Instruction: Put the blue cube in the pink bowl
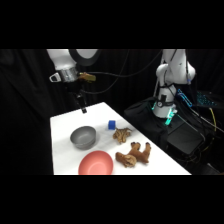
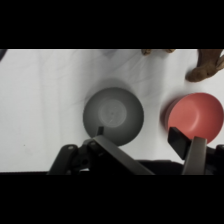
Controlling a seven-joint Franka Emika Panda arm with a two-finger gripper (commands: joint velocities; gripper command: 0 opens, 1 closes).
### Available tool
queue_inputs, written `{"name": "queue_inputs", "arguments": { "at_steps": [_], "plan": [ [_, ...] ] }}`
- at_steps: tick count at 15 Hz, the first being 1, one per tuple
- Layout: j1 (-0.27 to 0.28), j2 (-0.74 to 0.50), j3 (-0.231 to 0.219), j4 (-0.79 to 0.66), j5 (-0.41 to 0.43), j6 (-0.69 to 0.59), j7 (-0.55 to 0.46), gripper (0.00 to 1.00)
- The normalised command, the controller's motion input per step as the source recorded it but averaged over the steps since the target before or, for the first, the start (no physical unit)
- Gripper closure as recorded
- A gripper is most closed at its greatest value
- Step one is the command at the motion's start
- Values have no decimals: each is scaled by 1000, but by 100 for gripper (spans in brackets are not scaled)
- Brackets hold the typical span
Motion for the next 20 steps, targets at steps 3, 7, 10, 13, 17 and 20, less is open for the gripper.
{"name": "queue_inputs", "arguments": {
  "at_steps": [3, 7, 10, 13, 17, 20],
  "plan": [
    [26, -46, -34, -36, 38, 16, 9, 0],
    [24, -246, -54, -302, 56, 189, 99, 0],
    [43, -397, -49, -516, 84, 284, 146, 0],
    [71, -445, -50, -597, 86, 293, 159, 0],
    [82, -457, -62, -591, 91, 273, 143, 0],
    [68, -423, -92, -525, 90, 265, 119, 0]
  ]
}}
